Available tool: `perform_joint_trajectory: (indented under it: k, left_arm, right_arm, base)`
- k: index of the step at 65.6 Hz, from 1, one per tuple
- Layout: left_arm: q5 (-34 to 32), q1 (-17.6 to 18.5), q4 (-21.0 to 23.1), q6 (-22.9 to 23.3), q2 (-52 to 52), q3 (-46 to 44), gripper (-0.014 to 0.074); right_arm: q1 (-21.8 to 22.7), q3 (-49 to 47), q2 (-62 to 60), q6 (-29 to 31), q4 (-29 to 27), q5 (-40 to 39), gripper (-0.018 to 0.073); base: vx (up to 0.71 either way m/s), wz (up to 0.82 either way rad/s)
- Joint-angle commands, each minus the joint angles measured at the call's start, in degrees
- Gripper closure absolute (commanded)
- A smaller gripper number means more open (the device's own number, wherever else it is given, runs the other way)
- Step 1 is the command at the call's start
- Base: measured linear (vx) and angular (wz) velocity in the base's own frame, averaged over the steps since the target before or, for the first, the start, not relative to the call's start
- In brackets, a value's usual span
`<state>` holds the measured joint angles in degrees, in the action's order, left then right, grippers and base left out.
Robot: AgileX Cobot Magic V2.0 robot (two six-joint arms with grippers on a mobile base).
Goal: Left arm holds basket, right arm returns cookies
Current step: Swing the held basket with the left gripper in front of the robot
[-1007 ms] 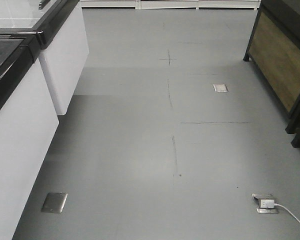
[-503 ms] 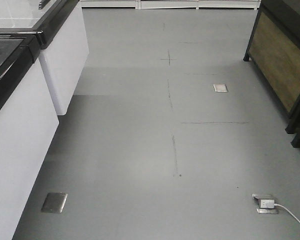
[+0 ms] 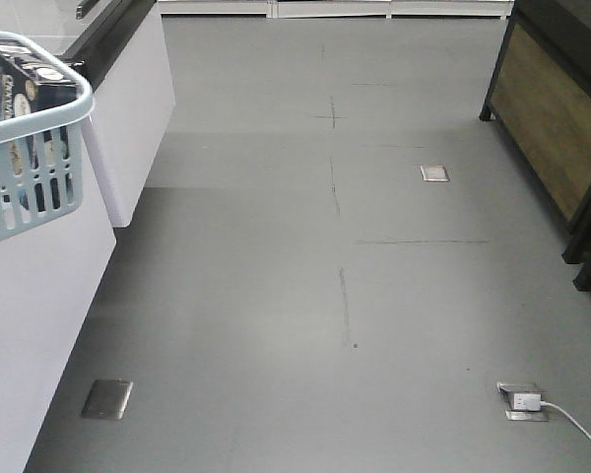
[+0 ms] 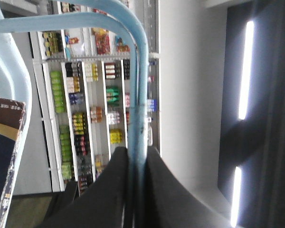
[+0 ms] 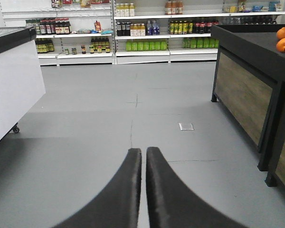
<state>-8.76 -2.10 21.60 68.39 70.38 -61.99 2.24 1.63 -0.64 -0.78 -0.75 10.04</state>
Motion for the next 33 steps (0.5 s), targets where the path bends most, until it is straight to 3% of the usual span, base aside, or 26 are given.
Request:
perform_joint_trajectory:
  k: [1, 16, 33]
  left_arm:
    - [-8.98, 3.3, -3.63, 2.96, -2.11, -2.38, 0.0602]
    - [-13.55, 9.57, -15.27, 15.04, -2.11, -2.38, 0.0602]
    - [-18.41, 13.11, -35.74, 34.12, -1.89, -2.15, 0.0602]
  right_arm:
    - [-0.03, 0.97, -0.72, 0.3, 0.31, -4.1, 0.0566]
    - [-0.03, 0.97, -0.72, 0.3, 0.31, -4.1, 0.0566]
    - [-0.03, 0.97, -0.72, 0.3, 0.31, -4.1, 0.0566]
  base:
    - [0.0, 0.0]
    - [0.0, 0.0]
    - [0.0, 0.0]
